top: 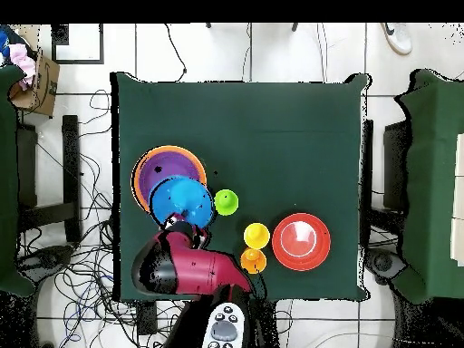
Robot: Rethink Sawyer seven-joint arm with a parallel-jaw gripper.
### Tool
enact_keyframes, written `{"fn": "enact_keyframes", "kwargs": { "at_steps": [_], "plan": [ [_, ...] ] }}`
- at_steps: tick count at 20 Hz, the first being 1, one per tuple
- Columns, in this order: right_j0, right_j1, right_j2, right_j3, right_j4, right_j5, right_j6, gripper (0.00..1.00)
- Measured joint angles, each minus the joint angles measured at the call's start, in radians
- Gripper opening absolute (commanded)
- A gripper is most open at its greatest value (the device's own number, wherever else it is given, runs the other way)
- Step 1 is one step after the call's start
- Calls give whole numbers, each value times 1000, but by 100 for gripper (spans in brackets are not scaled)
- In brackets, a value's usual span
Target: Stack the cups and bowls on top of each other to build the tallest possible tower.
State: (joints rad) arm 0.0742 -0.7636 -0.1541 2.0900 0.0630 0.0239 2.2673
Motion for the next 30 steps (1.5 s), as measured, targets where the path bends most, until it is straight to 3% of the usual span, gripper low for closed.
{"fn": "enact_keyframes", "kwargs": {
  "at_steps": [15, 30],
  "plan": [
    [38, 100, -41, 97, -24, 3, 0, 100],
    [76, 30, -41, 114, -24, 112, 0, 100]
  ]
}}
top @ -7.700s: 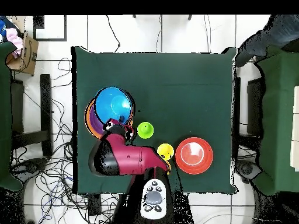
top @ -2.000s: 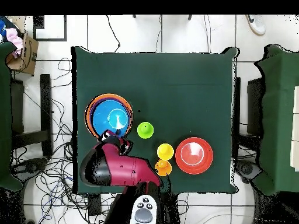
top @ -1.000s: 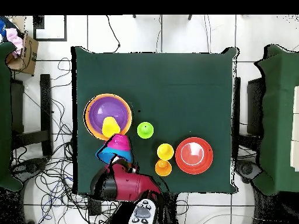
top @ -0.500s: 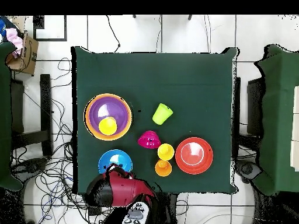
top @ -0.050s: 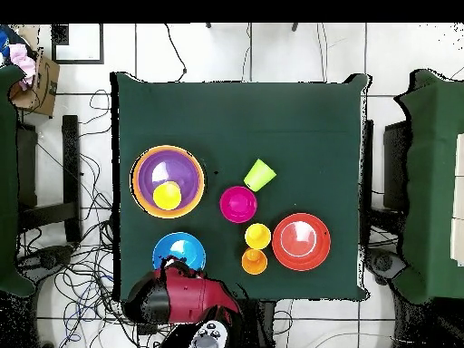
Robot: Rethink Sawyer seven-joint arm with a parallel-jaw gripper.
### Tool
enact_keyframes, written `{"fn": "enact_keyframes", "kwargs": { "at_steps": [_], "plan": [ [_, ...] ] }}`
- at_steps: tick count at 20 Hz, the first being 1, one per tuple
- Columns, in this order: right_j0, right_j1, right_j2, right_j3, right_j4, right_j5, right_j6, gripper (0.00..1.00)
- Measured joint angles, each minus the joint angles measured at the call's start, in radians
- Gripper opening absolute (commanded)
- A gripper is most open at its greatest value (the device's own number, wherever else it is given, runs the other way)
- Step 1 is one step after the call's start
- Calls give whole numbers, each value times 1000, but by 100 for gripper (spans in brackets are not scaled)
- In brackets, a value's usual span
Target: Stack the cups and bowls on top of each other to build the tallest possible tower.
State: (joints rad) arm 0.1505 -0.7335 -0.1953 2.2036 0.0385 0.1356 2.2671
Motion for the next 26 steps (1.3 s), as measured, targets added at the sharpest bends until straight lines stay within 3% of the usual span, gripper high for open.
{"fn": "enact_keyframes", "kwargs": {
  "at_steps": [11, 19, 26],
  "plan": [
    [0, 35, 0, 0, 0, -1, 0, 100],
    [-7, 182, 1, -32, 0, -75, 0, 100],
    [-80, 308, 1, -117, -32, -141, 0, 100]
  ]
}}
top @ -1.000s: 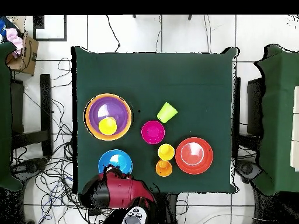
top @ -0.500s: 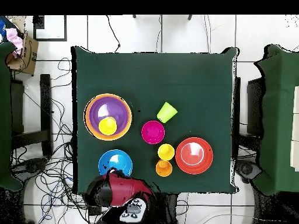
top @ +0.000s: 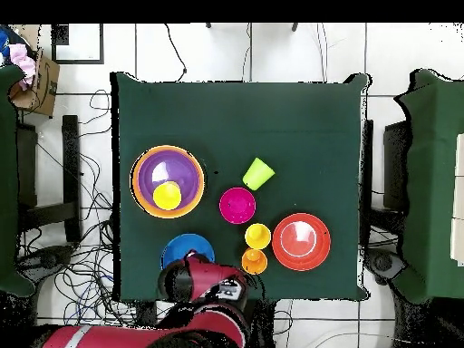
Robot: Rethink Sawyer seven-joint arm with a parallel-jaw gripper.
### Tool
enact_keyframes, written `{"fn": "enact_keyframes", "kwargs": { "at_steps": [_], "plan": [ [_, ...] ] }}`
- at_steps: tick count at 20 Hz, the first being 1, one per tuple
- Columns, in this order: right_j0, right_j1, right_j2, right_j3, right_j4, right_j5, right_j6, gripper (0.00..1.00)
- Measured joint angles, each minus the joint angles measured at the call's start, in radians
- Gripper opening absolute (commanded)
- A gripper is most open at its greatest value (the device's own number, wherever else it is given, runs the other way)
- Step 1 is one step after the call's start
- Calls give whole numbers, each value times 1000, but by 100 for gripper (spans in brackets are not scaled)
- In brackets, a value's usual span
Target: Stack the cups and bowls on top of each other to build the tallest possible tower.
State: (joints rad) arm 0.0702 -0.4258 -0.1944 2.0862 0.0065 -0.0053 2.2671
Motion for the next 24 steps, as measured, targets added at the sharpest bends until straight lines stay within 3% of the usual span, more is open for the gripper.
{"fn": "enact_keyframes", "kwargs": {
  "at_steps": [8, 18, 24],
  "plan": [
    [-32, 12, 1, -27, -35, 0, 0, 100],
    [10, -6, 2, -26, -36, 0, 0, 100],
    [23, -61, 30, -20, -32, 0, 0, 100]
  ]
}}
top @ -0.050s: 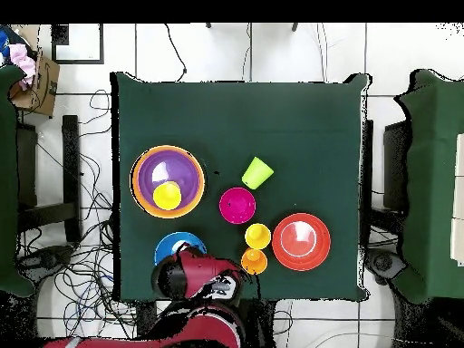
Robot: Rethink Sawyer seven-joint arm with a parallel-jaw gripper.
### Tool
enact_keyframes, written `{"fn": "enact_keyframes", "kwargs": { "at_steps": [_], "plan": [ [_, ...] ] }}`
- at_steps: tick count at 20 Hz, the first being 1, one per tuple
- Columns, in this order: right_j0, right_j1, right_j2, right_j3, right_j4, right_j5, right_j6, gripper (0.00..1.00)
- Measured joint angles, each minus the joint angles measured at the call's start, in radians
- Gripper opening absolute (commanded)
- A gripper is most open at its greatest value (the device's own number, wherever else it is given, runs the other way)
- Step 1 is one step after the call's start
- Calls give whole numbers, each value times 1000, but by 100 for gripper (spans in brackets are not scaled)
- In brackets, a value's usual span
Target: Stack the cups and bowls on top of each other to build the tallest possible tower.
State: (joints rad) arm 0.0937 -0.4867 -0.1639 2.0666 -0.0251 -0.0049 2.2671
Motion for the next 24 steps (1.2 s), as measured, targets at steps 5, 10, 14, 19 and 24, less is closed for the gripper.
{"fn": "enact_keyframes", "kwargs": {
  "at_steps": [5, 10, 14, 19, 24],
  "plan": [
    [21, -36, 10, 1, 16, 0, 0, 100],
    [51, -35, 10, 1, 37, 0, 0, 100],
    [60, -25, 8, 0, 40, 1, 0, 0],
    [115, -18, -24, -1, 44, 0, 0, 0],
    [147, -18, -39, -2, 44, 0, 0, 0]
  ]
}}
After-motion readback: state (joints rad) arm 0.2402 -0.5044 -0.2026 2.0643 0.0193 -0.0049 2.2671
